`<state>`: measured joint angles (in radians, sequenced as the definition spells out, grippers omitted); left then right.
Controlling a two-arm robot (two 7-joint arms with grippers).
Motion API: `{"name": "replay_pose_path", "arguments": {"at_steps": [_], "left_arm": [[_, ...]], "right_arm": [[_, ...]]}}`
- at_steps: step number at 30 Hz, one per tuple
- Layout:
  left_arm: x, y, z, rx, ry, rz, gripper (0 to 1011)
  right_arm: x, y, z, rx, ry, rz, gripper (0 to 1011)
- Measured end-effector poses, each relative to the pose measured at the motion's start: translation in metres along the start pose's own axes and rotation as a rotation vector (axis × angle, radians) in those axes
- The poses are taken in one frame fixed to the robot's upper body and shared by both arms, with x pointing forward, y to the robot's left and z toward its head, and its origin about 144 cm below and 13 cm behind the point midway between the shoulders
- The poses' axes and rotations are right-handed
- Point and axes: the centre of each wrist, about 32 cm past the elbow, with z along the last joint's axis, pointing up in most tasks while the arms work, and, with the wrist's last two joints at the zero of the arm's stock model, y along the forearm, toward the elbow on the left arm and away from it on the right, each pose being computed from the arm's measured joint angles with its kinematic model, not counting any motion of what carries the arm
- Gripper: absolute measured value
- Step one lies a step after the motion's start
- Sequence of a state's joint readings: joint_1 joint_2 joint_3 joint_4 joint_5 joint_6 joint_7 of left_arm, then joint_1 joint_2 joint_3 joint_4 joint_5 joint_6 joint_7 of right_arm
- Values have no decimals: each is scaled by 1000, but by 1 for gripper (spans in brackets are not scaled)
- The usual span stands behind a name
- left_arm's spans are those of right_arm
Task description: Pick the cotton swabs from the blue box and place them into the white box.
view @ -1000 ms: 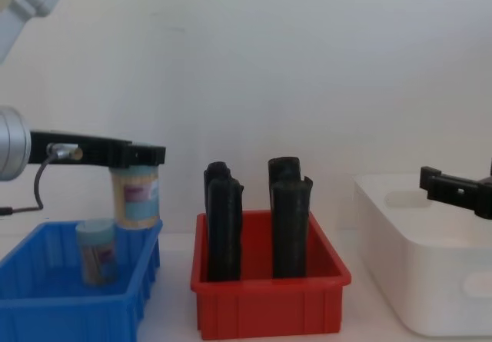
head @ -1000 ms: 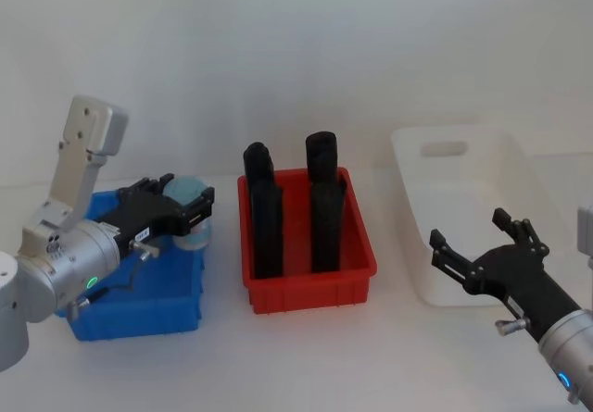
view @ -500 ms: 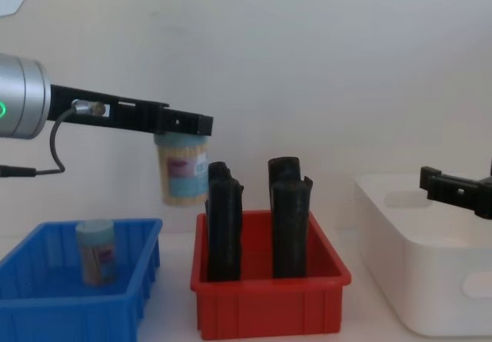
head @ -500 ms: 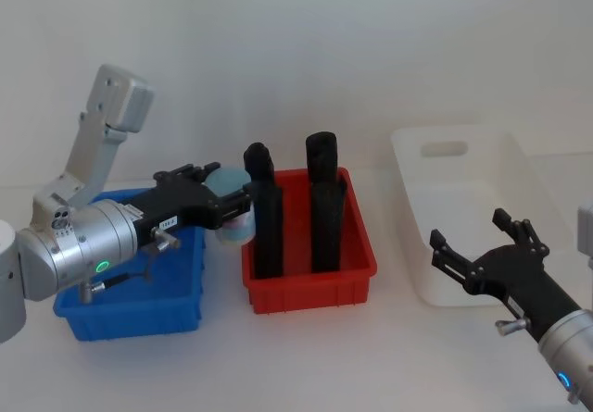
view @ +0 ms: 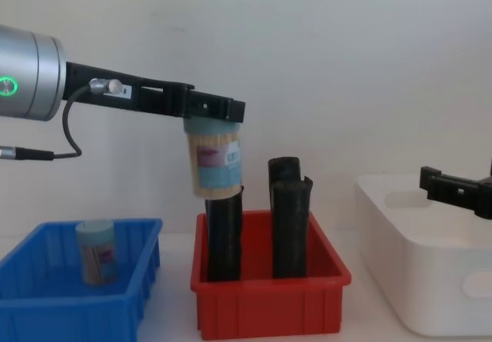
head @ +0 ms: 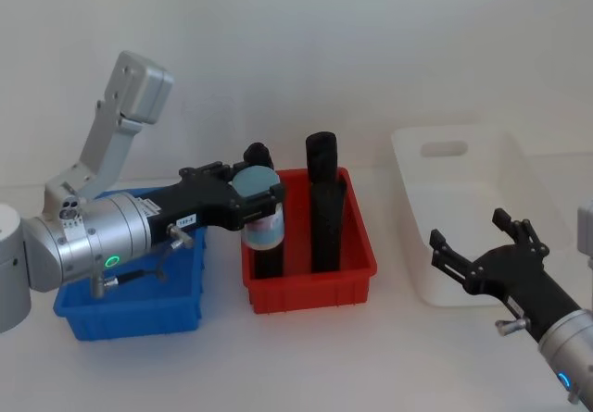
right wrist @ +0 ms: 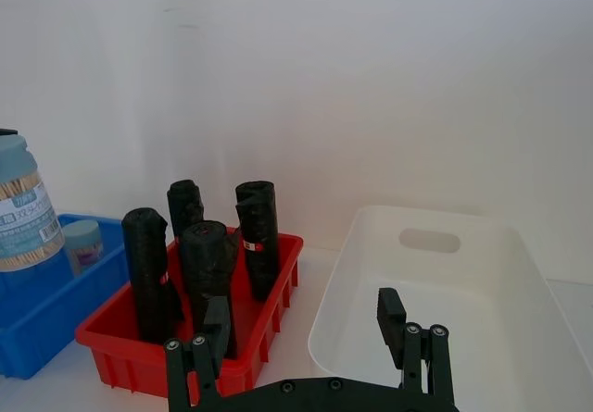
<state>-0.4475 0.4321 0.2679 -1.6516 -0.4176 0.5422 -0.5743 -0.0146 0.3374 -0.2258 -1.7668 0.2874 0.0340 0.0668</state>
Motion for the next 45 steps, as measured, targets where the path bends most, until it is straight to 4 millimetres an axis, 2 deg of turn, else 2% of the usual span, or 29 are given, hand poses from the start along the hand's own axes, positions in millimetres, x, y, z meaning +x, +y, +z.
{"name": "replay_pose_path", "arguments": {"at_steps": [8, 20, 45], "left_arm": [[-1, -1, 3, -1, -1, -27, 670], [-2, -1, 5, -2, -1, -45, 670], [-3, -1, 6, -2, -1, -54, 670]], "right_arm": [[-1, 2, 1, 2, -5, 24, 1001], [-9, 14, 9, 6, -33, 152, 1001], [-37, 67, 26, -1, -96, 505, 1001]]}}
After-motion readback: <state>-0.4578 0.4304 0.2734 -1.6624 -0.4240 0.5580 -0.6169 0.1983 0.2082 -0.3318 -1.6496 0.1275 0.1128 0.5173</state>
